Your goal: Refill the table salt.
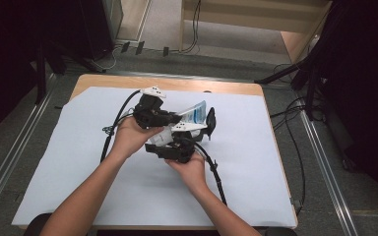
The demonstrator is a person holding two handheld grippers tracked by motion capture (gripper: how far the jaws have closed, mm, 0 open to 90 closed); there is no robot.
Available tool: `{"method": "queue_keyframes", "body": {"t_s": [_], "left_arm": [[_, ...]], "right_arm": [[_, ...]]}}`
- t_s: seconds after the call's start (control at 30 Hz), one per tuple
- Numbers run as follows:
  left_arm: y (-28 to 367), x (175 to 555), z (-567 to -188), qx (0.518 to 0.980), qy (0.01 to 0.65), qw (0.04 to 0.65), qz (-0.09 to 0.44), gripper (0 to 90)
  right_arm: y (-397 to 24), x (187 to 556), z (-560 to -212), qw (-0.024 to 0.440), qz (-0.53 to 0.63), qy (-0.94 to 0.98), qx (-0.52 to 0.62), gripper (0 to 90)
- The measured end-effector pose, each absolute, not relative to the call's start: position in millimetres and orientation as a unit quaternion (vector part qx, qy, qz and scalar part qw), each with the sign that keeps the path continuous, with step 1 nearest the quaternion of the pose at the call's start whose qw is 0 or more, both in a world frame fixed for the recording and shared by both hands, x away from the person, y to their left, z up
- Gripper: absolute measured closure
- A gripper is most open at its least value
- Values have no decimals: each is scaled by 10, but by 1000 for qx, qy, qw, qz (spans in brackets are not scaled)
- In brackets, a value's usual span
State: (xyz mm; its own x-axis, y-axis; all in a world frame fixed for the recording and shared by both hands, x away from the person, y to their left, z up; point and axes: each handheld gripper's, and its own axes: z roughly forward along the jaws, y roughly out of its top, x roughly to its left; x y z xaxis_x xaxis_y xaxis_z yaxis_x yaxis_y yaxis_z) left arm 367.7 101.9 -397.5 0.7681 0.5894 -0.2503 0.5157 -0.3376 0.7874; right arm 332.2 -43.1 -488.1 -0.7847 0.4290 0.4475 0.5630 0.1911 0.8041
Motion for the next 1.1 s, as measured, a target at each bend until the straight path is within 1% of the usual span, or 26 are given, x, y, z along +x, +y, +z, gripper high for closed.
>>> {"method": "queue_keyframes", "body": {"t_s": [0.07, 0.2, 0.47, 0.57, 0.93, 1.1], "left_arm": [[1028, 3671, -3970, 817, 338, 466, 42, 843], [1060, 3654, -3947, 816, 340, 466, 42, 846], [1113, 3640, -4003, 815, 347, 464, 34, 849], [1138, 3642, -4021, 815, 348, 463, 32, 851], [1206, 3632, -4042, 814, 348, 465, 12, 854], [1219, 3620, -4035, 816, 345, 464, 10, 854]], "right_arm": [[-428, 3326, -4898, 61, -546, -770, -325, 537], [-419, 3296, -4879, 30, -539, -781, -315, 545], [-383, 3290, -4932, 24, -521, -794, -312, 545], [-381, 3311, -4962, 33, -516, -794, -320, 542], [-359, 3255, -5027, 2, -516, -796, -317, 540], [-356, 3235, -5048, -1, -520, -791, -321, 542]]}}
